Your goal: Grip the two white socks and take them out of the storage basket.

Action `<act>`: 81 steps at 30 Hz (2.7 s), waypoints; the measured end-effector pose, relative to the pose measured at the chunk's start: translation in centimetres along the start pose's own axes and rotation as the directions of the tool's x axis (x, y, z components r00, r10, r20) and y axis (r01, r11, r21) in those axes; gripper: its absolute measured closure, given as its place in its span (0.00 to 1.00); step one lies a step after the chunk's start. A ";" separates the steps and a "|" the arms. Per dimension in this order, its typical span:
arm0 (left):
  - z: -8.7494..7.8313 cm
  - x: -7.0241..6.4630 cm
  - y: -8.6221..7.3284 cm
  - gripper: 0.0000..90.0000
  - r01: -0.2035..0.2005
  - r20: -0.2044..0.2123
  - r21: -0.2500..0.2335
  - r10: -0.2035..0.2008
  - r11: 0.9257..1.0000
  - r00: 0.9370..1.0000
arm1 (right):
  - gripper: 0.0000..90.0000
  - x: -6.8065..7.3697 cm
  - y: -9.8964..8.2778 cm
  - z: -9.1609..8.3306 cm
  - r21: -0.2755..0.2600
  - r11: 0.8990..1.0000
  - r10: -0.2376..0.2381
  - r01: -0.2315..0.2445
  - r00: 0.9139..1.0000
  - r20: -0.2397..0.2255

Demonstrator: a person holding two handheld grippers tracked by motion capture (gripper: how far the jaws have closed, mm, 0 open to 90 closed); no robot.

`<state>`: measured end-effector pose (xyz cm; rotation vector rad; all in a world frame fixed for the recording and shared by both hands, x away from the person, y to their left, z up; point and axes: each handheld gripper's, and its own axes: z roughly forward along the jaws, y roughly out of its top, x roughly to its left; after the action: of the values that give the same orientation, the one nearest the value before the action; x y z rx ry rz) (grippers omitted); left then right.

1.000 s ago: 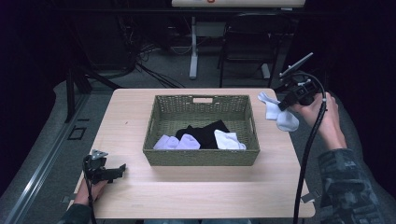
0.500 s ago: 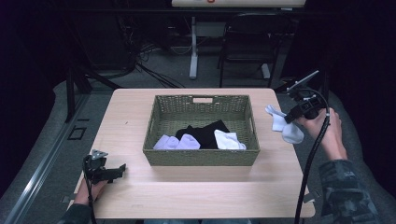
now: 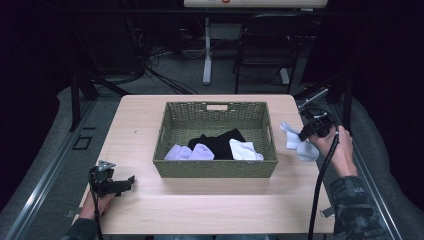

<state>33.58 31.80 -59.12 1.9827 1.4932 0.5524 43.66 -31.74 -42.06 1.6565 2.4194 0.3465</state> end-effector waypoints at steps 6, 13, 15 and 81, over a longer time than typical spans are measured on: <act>0.0 0.0 0.0 0.00 0.000 0.001 0.001 0.000 1.000 1.000 | 0.96 0.3 -0.2 1.8 0.022 1.000 0.005 -0.005 1.000 0.003; 0.0 0.0 0.0 0.00 0.000 0.000 0.000 0.000 1.000 1.000 | 0.96 -0.2 -0.7 4.5 0.068 0.998 0.020 -0.019 1.000 -0.003; 0.0 0.0 0.0 0.00 0.000 0.000 0.000 0.000 1.000 1.000 | 0.96 -0.3 -0.8 5.3 0.096 0.995 0.020 -0.019 1.000 -0.008; 0.0 0.0 0.0 0.00 0.000 0.002 0.001 0.000 1.000 1.000 | 0.06 13.6 8.1 -0.3 -0.085 0.956 -0.291 0.281 0.941 -0.171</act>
<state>33.58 31.82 -59.11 1.9837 1.4925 0.5504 45.94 -16.25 -39.66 1.2714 2.7051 0.5370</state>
